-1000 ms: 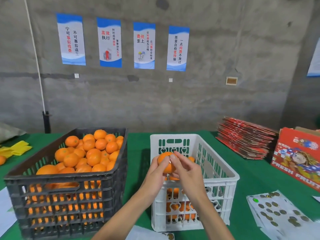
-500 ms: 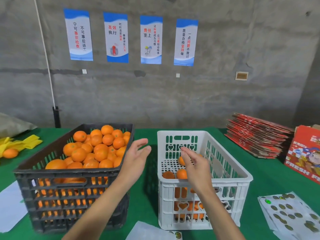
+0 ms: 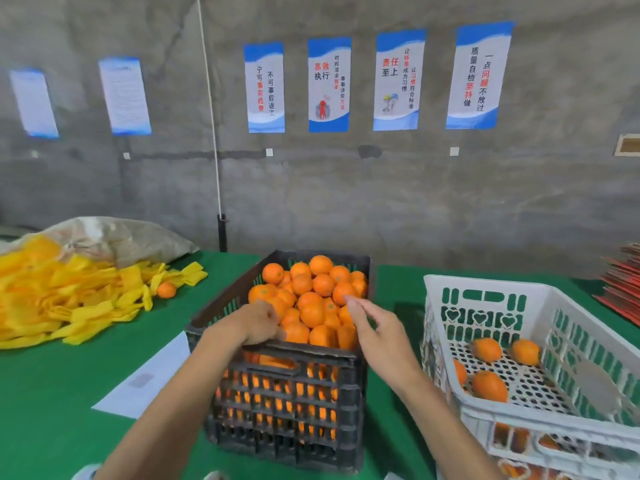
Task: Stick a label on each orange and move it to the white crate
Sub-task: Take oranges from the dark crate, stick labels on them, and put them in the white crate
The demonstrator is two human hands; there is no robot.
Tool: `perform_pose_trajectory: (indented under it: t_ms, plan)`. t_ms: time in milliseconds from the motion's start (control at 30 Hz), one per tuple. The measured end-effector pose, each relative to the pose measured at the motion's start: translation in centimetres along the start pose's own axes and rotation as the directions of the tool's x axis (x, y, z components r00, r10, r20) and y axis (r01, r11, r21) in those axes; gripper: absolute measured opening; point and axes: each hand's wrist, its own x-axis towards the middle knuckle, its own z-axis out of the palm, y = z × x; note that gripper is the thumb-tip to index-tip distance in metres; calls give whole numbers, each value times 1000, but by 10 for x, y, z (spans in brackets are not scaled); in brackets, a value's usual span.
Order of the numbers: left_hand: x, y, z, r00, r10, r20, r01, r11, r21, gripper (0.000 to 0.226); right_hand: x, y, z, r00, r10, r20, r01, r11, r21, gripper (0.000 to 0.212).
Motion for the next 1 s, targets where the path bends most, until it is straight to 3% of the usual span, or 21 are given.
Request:
perform_pose_trajectory:
  t_ms: [133, 233, 333, 533, 667, 700, 800, 867, 933, 1000]
  plan:
    - [27, -18, -18, 994, -109, 29, 98, 963, 250, 63, 9, 4, 20, 999, -7, 48, 10, 998, -60, 42]
    - [43, -28, -21, 982, -167, 92, 114, 903, 415, 64, 10, 6, 25, 999, -23, 47, 29, 992, -124, 43]
    - [55, -28, -22, 980, -183, 83, 123, 873, 471, 56, 11, 6, 24, 999, -16, 35, 20, 991, -135, 42]
    - [57, -21, -15, 974, -192, -117, 225, 824, 520, 71, 4, 1, 18, 1000, 26, 16, -25, 998, -66, 36]
    - [54, -25, -17, 946, 26, -324, 107, 917, 385, 31, -4, -2, 8, 999, 33, -11, -34, 998, -56, 37]
    - [53, -27, -19, 936, 51, -348, 78, 935, 347, 30, -6, -4, 6, 999, 43, -12, -43, 998, -53, 38]
    - [47, -32, -14, 993, -63, -100, 94, 934, 344, 63, -14, -12, 3, 998, 67, -16, -68, 997, -38, 38]
    - [52, -34, -8, 992, -124, 1, 115, 918, 380, 76, -21, -15, 2, 998, 51, -28, -52, 998, -39, 37]
    - [57, -33, -8, 990, -138, 18, 115, 885, 452, 78, -27, -16, 0, 998, 45, -36, -46, 998, -30, 39]
    - [57, -31, -11, 991, -126, -48, 133, 855, 501, 69, -33, -17, -3, 999, 42, -28, -43, 999, -29, 42]
